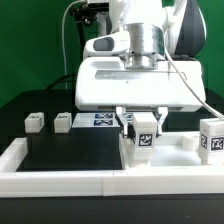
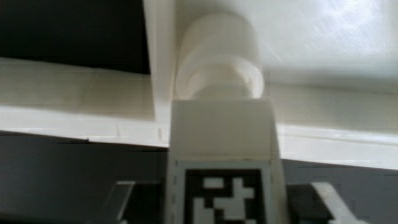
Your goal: Assemble square table
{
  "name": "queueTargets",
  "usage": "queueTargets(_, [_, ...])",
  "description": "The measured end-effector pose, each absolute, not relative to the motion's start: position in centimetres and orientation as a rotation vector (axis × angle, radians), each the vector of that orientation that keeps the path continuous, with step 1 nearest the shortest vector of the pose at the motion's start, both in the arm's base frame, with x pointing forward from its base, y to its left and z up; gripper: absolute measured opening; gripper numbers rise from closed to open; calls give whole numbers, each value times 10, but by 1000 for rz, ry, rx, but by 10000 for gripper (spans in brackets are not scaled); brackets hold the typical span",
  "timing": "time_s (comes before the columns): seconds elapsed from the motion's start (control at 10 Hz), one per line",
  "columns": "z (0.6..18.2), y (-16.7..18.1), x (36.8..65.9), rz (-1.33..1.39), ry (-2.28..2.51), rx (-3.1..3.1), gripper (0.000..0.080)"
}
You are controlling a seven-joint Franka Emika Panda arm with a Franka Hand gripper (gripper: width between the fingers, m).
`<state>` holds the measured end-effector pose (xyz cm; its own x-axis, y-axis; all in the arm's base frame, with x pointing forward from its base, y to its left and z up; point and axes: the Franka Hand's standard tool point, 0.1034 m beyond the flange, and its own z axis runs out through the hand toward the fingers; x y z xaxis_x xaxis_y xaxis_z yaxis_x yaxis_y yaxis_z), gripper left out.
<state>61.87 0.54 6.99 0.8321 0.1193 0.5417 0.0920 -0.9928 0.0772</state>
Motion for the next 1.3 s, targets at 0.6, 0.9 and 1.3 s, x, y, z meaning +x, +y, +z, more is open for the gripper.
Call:
queueTargets(0.6, [70,5,619,880,171,2961,621])
queueTargets(0.9, [70,5,619,880,171,2961,648])
queueTargets(1.3, [94,0,623,863,166,2969,648])
